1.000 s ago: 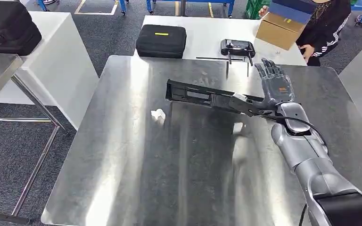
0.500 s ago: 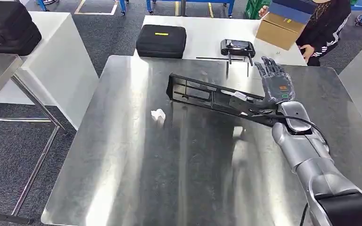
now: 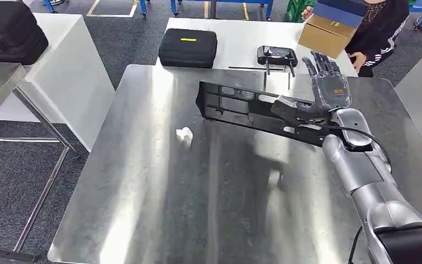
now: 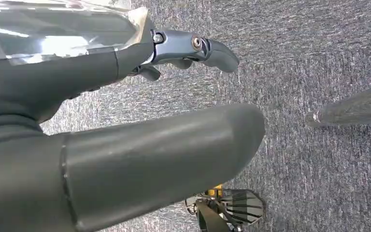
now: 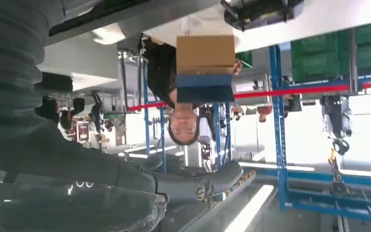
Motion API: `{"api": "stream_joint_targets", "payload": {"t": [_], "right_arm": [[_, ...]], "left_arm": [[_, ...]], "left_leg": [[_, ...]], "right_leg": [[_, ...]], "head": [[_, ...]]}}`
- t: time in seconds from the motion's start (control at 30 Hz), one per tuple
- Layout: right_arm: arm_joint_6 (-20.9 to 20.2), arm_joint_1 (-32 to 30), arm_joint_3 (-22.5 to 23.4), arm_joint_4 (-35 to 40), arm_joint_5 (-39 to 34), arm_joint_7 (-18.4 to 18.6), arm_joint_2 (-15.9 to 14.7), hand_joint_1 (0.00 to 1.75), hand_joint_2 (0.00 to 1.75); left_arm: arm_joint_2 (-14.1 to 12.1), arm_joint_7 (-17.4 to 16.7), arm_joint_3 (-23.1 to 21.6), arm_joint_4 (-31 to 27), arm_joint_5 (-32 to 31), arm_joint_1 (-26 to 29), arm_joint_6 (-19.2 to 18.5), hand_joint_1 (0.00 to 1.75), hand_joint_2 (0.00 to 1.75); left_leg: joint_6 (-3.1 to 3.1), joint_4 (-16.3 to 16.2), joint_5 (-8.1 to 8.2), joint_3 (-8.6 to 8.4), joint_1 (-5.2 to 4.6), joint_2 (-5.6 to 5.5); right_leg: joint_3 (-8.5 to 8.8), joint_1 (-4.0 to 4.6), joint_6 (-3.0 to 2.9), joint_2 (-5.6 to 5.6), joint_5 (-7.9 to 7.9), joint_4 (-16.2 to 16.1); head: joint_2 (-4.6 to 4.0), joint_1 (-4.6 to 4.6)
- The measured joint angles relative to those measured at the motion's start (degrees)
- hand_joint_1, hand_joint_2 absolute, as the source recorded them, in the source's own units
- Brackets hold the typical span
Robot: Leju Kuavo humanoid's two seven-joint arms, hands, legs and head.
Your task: Take the parts from the cabinet and place them on the table.
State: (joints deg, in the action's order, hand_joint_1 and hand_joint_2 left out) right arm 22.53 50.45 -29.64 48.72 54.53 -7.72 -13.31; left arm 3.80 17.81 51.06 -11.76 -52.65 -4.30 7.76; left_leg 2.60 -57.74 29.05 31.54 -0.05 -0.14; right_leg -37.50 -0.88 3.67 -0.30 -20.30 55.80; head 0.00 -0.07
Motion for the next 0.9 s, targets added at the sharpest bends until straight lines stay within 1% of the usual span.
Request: {"api": "stream_joint_targets", "payload": {"t": [0.27,0.37,0.57,0.73,0.77,0.9], "right_arm": [[-0.28,0.00,-0.02,3.06,-0.24,0.07,-0.90,0.00,1.75],[-1.45,0.00,-0.11,3.91,-1.53,0.07,-1.14,0.00,1.75],[-7.98,-0.01,-0.59,7.66,-5.07,0.04,-1.53,0.00,1.75],[-13.62,0.06,-1.49,8.32,-6.82,-0.26,-1.84,0.00,1.75],[-15.20,0.18,-1.68,8.30,-7.06,-0.57,-1.88,0.00,1.75],[-24.50,1.63,-4.40,7.34,-7.65,-1.83,-2.14,0.00,1.75]], "left_arm": [[-0.09,0.00,0.00,0.00,0.00,0.00,0.00,0.00,0.00],[-0.11,-0.02,-0.02,0.00,-0.07,-0.01,0.00,0.00,0.00],[-0.24,0.00,-0.02,0.00,0.09,0.00,0.00,0.00,0.00],[-0.28,0.02,-0.02,0.00,0.20,0.00,-0.02,0.00,0.00],[-0.31,0.02,-0.02,0.00,0.20,0.00,-0.02,0.00,0.00],[-0.44,0.02,-0.02,0.00,0.44,-0.01,-0.37,0.00,0.00]], "left_leg": [[0.00,0.00,0.00,0.01,0.00,0.00],[0.00,0.00,0.00,0.01,0.00,0.00],[0.00,0.00,0.00,0.02,0.00,0.00],[0.00,0.00,0.00,0.04,0.00,0.00],[0.00,0.00,0.00,0.05,0.00,0.00],[0.00,0.00,0.00,0.05,0.00,0.00]], "right_leg": [[0.00,0.00,0.00,0.00,0.00,0.00],[0.00,0.00,0.00,0.00,0.00,0.00],[-0.02,0.00,0.00,0.00,0.00,0.00],[-0.01,0.00,0.00,0.00,0.00,0.00],[-0.01,-0.01,0.00,0.00,0.00,0.00],[-0.02,0.00,0.00,0.01,0.00,0.00]], "head": [[0.00,0.02],[0.00,0.00],[0.00,0.00],[0.00,0.02],[0.00,0.00],[0.00,0.02]]}}
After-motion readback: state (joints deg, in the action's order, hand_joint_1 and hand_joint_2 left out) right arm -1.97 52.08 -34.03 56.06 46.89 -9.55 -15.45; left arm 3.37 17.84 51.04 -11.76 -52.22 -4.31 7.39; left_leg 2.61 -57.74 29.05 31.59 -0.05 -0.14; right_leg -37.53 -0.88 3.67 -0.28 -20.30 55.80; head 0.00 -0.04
